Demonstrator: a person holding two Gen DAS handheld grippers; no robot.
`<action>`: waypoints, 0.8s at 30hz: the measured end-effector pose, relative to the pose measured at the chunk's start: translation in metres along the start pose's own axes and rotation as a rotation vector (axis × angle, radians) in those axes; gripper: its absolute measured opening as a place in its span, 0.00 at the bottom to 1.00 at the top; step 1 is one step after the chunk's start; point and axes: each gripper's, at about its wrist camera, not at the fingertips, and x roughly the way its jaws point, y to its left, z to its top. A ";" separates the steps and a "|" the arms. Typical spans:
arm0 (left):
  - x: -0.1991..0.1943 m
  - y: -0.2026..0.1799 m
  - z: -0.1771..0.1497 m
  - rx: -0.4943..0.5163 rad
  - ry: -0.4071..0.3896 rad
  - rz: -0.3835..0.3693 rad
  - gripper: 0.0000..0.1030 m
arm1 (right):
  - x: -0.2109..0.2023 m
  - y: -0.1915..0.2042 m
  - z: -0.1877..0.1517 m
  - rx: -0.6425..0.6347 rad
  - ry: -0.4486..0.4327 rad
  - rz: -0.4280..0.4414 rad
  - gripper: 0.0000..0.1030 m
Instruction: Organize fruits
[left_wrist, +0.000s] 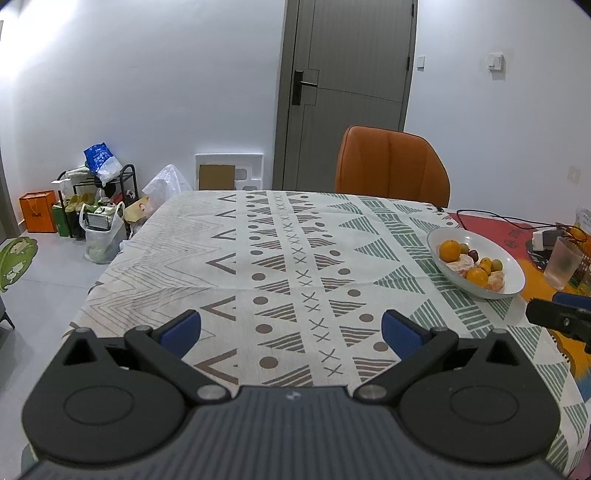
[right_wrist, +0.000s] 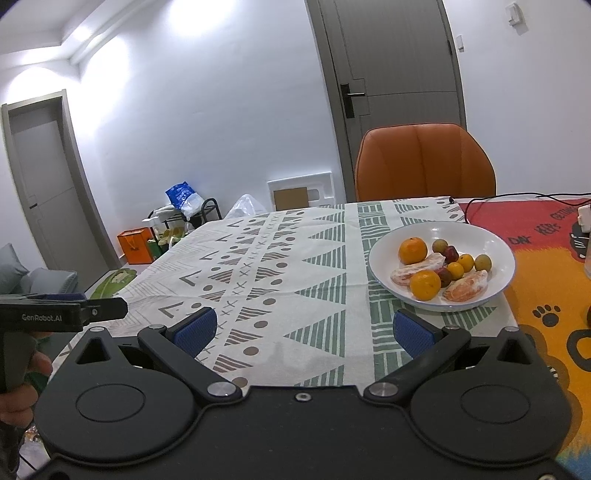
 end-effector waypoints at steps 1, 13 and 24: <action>0.000 0.000 0.001 0.000 0.001 0.000 1.00 | -0.001 0.000 0.000 0.000 -0.001 -0.001 1.00; 0.002 -0.003 0.001 0.002 0.010 -0.015 1.00 | -0.002 0.001 0.000 -0.007 -0.005 -0.014 1.00; 0.005 -0.001 0.001 0.003 0.014 -0.012 1.00 | 0.001 0.000 0.000 -0.008 -0.002 -0.029 1.00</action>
